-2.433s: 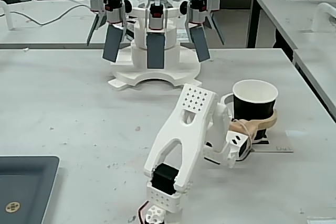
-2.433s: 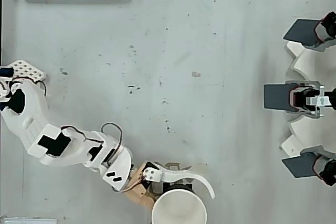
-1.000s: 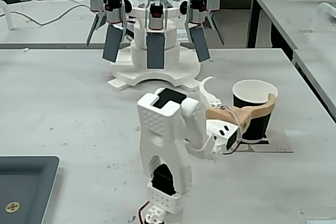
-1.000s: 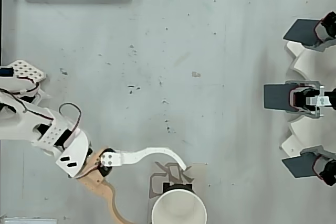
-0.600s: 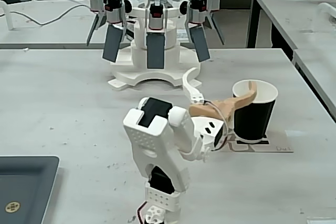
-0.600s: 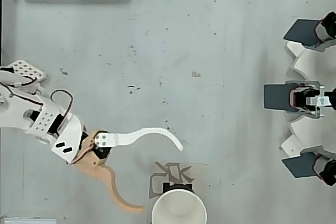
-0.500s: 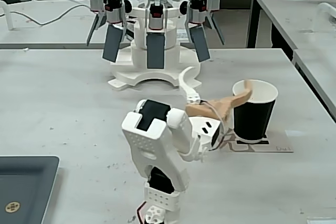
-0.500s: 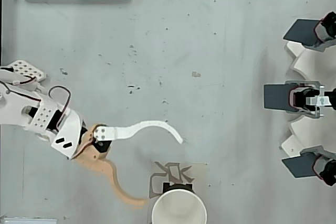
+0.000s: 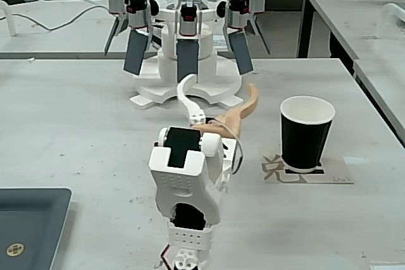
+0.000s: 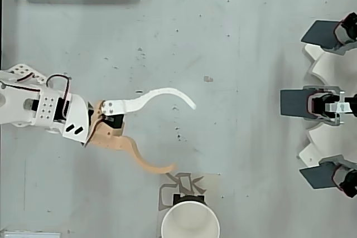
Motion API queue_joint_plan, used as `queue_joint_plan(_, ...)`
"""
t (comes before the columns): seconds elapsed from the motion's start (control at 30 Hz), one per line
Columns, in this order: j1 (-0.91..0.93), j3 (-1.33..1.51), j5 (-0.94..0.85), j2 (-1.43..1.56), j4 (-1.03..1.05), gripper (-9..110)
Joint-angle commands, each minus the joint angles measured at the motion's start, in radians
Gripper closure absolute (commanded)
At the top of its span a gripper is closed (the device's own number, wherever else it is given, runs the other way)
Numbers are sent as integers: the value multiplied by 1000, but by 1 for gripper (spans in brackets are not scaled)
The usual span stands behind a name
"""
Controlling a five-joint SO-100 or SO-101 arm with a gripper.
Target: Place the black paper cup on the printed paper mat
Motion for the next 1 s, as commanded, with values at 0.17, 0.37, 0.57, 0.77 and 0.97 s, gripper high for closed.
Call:
queue_joint_plan(0.17, -126, -9, -5, 18, 23, 76)
queue_joint_plan(0.37, -170, -117, -5, -112, 31, 76)
queue_joint_plan(0.57, -175, -302, -5, -291, 38, 76)
queue_joint_plan(0.77, -187, -479, -6, -428, 83, 79)
queue_joint_plan(0.97, -193, -657, -3, -540, 135, 80)
